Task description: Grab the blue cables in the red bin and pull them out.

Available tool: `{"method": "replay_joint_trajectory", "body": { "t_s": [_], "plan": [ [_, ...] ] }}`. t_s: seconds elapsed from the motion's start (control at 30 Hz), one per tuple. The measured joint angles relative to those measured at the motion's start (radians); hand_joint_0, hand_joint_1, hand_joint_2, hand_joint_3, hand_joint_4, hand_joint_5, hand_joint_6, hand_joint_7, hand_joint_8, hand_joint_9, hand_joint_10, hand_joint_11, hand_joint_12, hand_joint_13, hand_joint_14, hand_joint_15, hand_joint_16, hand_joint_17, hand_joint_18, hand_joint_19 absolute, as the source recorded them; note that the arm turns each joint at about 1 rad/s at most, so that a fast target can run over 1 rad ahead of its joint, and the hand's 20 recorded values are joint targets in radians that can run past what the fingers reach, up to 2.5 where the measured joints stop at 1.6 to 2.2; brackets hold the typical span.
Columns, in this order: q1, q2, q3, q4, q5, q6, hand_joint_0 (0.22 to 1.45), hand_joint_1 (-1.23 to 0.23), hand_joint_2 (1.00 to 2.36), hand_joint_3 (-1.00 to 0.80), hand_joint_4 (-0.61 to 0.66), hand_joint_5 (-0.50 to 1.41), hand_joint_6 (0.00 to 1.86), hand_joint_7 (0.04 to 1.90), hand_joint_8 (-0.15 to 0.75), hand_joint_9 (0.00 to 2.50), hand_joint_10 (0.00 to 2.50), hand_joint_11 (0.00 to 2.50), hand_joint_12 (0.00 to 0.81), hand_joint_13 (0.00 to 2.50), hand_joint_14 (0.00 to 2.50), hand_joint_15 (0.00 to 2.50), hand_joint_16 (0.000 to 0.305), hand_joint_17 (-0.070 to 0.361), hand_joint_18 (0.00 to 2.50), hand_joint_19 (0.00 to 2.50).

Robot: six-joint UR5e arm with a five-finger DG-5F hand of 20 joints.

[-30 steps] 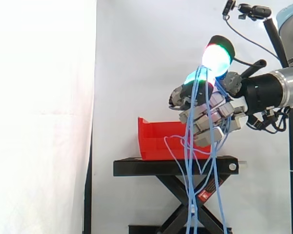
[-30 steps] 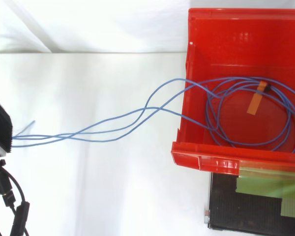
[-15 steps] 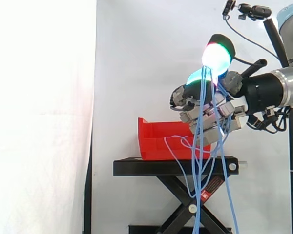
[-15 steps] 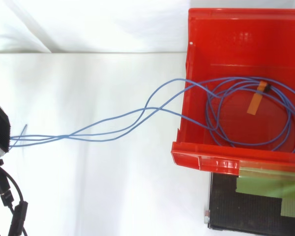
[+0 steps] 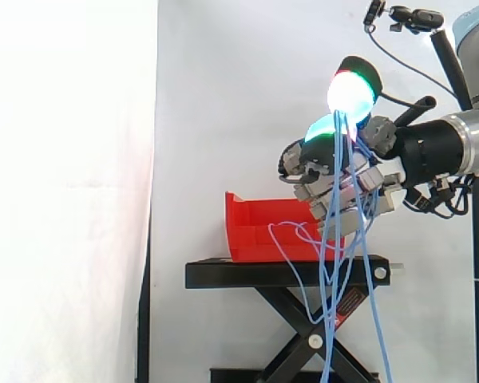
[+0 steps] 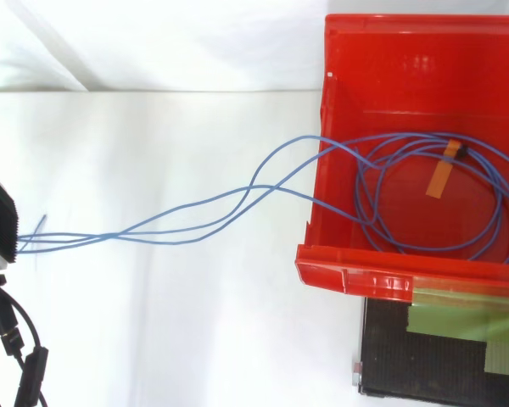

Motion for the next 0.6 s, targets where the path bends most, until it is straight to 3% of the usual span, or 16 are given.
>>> {"method": "replay_joint_trajectory", "body": {
  "t_s": [0.6],
  "plan": [
    [0.0, 0.0, 0.0, 0.0, 0.0, 0.0, 0.71, -0.74, 1.0, -1.0, 0.19, 0.74, 0.84, 0.53, 0.305, 0.73, 1.53, 1.05, 0.378, 0.78, 1.64, 0.95, 0.046, 0.104, 0.82, 1.19]
  ]
}}
